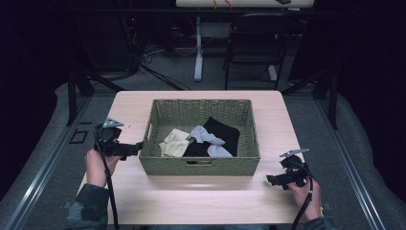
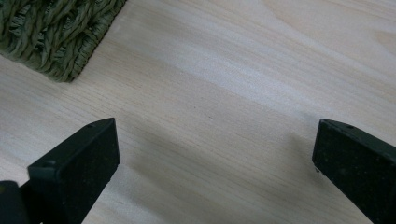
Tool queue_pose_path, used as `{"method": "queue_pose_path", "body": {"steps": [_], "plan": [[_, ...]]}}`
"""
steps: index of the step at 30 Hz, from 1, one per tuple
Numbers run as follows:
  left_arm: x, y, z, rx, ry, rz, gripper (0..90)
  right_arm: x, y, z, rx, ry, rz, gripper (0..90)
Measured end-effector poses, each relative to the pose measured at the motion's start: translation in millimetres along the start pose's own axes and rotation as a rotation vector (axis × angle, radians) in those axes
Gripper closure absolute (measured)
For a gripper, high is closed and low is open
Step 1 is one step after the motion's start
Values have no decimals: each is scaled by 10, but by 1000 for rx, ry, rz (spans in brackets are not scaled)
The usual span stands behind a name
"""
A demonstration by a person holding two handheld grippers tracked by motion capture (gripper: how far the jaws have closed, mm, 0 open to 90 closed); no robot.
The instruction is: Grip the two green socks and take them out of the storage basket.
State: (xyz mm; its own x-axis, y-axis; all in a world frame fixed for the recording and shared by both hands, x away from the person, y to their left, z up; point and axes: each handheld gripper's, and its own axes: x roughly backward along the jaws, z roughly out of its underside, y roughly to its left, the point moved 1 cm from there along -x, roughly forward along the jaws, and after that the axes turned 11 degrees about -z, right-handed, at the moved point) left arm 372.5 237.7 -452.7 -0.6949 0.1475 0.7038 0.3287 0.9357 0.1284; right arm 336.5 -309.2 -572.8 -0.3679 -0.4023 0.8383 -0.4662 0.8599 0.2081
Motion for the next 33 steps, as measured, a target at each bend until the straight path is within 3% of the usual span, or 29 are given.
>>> {"method": "queue_pose_path", "body": {"steps": [8, 15, 17, 22, 33], "plan": [[-114, -213, -333, -79, 24, 62, 0, -3, -1, 0, 2, 5, -4, 0], [-274, -295, -490, -92, 50, 97, 0, -4, -5, 2, 3, 6, -6, 0], [-345, -349, -562, -115, 65, 104, 2, -5, -5, 2, 3, 7, -6, 0], [-480, -433, -661, -126, 95, 159, 9, -5, -3, 2, 5, 8, -7, 0], [-835, -582, -754, -168, 178, 165, 41, -5, -6, 3, 5, 8, -9, 0]]}}
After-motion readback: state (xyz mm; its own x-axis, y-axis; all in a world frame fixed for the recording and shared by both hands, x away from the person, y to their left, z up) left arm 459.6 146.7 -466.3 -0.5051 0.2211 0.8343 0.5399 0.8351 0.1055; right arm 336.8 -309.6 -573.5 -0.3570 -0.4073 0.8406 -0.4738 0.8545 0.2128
